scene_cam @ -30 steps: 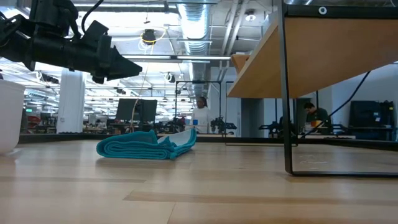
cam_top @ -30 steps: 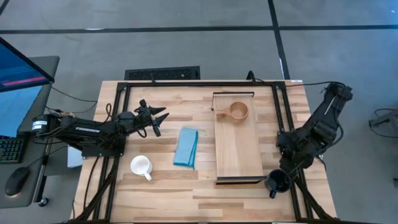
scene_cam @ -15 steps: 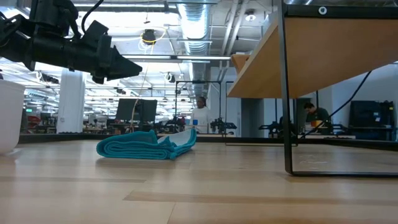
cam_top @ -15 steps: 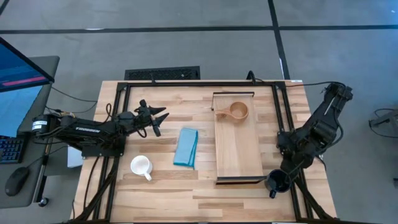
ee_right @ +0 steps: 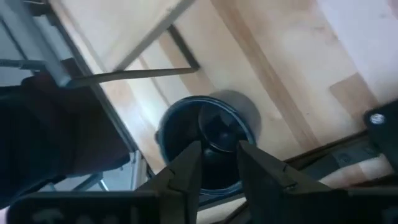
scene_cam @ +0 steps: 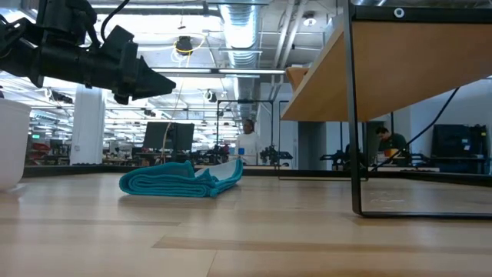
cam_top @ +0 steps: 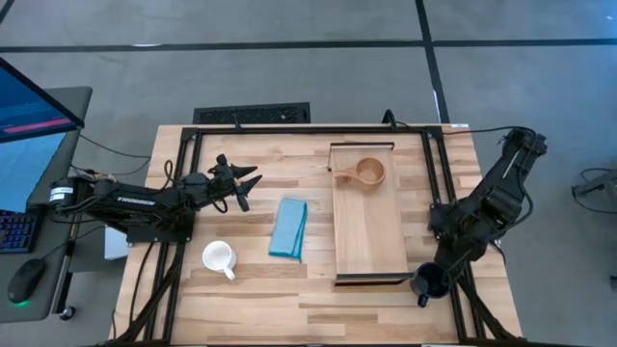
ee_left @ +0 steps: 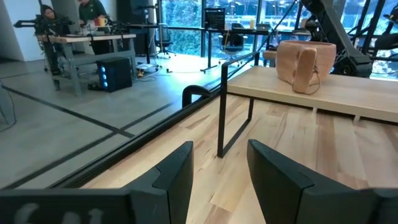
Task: Stack small to large cups/mugs on shelf
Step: Put the black mug on the shelf
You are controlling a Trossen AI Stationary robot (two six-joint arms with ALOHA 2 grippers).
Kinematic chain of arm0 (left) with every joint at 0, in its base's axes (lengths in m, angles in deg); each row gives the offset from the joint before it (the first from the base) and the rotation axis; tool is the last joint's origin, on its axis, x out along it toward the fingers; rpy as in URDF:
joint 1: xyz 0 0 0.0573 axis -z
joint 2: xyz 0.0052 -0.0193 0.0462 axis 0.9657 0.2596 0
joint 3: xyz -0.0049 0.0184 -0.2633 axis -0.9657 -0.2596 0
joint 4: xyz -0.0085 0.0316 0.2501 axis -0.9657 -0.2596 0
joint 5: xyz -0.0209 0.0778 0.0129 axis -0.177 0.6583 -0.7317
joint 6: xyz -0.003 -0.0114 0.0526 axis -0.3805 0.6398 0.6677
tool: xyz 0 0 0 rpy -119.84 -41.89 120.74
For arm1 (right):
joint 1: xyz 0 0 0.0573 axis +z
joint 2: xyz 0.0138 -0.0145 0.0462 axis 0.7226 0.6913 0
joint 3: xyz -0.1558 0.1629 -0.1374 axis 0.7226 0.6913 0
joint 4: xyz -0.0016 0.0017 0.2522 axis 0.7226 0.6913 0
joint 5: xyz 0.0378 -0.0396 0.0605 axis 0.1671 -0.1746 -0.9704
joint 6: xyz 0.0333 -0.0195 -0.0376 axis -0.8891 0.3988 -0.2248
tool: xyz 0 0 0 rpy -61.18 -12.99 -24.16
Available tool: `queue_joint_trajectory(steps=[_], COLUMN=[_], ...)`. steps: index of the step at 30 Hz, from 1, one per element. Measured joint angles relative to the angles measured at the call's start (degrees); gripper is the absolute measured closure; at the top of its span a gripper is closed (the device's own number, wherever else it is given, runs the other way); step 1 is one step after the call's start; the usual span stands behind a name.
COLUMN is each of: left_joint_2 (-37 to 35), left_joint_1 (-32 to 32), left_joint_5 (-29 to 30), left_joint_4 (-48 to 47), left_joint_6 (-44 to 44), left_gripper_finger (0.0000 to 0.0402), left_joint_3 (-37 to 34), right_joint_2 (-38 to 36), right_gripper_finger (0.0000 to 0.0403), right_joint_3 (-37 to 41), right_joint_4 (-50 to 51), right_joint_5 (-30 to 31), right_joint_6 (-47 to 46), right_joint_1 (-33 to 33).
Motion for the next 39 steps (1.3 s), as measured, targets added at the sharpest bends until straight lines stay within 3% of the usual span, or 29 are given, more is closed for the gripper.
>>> queue_joint_trajectory(steps=[9,22,29,39], left_joint_2=[0.0,0.0,0.0,0.0], left_joint_1=[0.0,0.0,0.02,0.0], left_joint_5=[0.02,0.02,0.04,0.07], left_joint_4=[-0.39,-0.44,-0.48,-4.26], left_joint_6=[-0.08,-0.09,-0.09,-1.51], left_gripper_finger=[0.026,0.026,0.026,0.026], left_joint_3=[0.0,0.0,0.0,0.0], right_joint_2=[0.0,0.0,0.64,8.17], right_gripper_finger=[0.0251,0.0176,0.0175,0.0183], right_joint_3=[0.0,0.0,-0.02,-0.02], right_joint_4=[-0.39,-0.4,-0.82,2.14], right_joint_5=[0.04,0.76,1.38,-5.4], right_joint_6=[-0.04,-0.15,-1.57,-4.64], right_joint_1=[0.0,0.0,-0.04,0.46])
